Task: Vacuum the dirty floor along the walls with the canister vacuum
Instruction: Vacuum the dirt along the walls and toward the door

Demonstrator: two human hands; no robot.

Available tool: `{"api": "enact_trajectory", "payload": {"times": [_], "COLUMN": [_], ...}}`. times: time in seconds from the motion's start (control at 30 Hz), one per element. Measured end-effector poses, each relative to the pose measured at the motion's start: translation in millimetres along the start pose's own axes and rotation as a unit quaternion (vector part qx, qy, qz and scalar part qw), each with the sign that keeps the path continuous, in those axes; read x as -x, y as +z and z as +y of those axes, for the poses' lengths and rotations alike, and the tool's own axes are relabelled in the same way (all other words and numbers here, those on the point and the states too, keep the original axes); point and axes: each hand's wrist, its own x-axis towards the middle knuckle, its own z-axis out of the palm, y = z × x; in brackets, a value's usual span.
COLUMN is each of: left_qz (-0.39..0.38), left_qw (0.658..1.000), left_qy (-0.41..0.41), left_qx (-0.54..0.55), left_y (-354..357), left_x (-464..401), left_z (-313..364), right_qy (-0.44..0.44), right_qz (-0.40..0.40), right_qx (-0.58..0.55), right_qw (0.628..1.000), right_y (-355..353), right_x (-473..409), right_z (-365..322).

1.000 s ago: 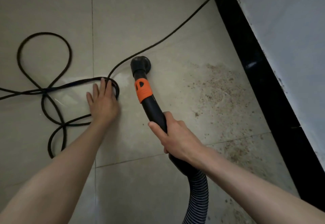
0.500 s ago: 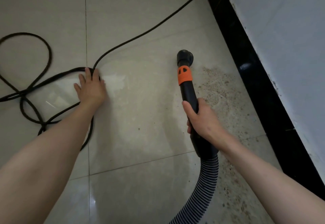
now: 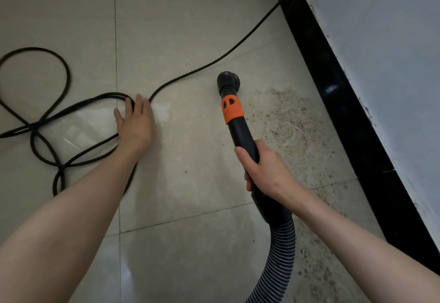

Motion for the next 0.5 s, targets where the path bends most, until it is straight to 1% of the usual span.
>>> {"api": "enact_trajectory", "payload": {"times": [0.07,0.17,0.27,0.33,0.4,0.5], "left_qz": [-0.006,-0.036,-0.062,-0.076,-0.088,-0.093], "left_qw": [1.000,0.999,0.997,0.996,0.995,0.995], "left_qy": [0.014,0.033,0.013,0.005,0.003,0.001], "left_qx": [-0.014,-0.010,0.039,0.047,0.046,0.047], "left_y": [3.1,10.2,15.4,17.4,18.3,18.3], "left_x": [6.2,16.3,25.5,28.1,26.9,25.8], "left_z": [3.0,10.6,17.7,19.1,19.5,19.3], "right_qy": [0.005,0.020,0.039,0.034,0.014,-0.009], "right_qz": [0.004,0.036,0.078,0.094,0.092,0.049], "right_qx": [-0.006,-0.023,-0.057,-0.076,-0.078,-0.076], "right_qw": [1.000,0.999,0.995,0.992,0.993,0.996], "right_y": [-4.2,-15.0,-28.0,-32.7,-32.7,-22.4], "right_x": [2.1,1.6,0.8,3.8,9.9,21.9], "right_z": [4.3,10.5,14.3,13.9,10.6,3.8]}}
